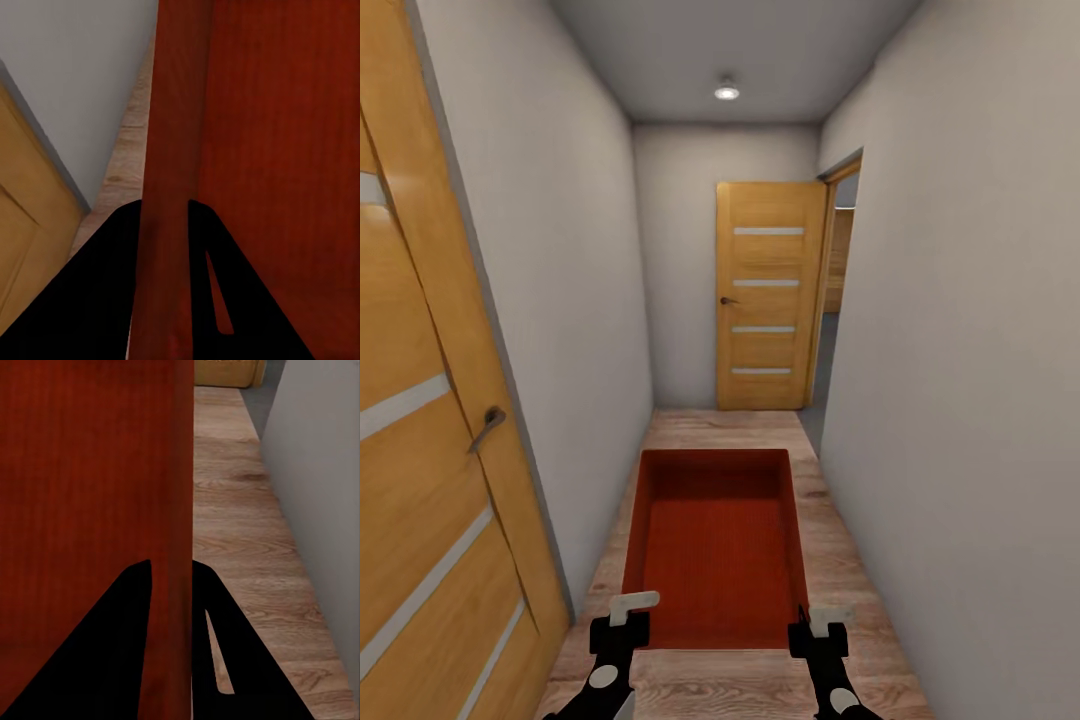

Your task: Move the two storage containers from the living room to the garage. In the garage, place one container on the floor and stack the other container on top of it (either order is fine).

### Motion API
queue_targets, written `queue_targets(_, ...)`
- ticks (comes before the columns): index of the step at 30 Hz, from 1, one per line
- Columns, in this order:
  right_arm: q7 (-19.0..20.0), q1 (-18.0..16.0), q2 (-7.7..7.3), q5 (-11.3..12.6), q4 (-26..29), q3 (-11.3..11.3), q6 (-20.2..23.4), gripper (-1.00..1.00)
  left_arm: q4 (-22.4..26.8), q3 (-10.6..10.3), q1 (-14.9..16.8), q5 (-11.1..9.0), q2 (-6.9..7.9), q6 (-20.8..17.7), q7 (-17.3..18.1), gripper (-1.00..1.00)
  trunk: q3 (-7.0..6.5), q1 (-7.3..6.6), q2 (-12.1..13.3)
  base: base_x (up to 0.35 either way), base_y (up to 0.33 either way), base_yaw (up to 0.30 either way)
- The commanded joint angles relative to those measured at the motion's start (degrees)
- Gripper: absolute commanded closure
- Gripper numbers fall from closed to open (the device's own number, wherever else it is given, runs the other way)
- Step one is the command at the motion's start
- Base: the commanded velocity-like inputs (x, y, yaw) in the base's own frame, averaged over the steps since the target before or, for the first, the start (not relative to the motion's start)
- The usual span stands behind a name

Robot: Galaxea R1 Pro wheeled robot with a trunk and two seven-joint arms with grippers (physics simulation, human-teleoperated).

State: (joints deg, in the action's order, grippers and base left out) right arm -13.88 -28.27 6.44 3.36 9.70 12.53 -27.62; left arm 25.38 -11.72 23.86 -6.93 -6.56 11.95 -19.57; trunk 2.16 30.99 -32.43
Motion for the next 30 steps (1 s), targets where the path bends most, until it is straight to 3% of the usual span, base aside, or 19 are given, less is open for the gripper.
queue_targets(1,-1.3,-0.1,-0.02,0.8,0.1,-0.3,-3.1,1.00,-0.2,-0.5,0.0,-1.1,0.05,-4.3,1.3,1.00,0.11,0.06,-0.1,0.321,0.000,0.000)
queue_targets(24,-1.4,-0.1,0.06,0.9,0.1,-0.3,-3.1,1.00,-0.2,-0.5,0.0,-1.1,0.07,-4.4,1.3,1.00,0.11,0.06,-0.1,0.321,0.000,0.001)
queue_targets(30,-1.3,-0.1,-0.01,0.9,0.1,-0.3,-3.1,1.00,-0.2,-0.5,0.0,-1.1,0.09,-4.4,1.3,1.00,0.11,0.06,-0.1,0.321,0.000,0.174)
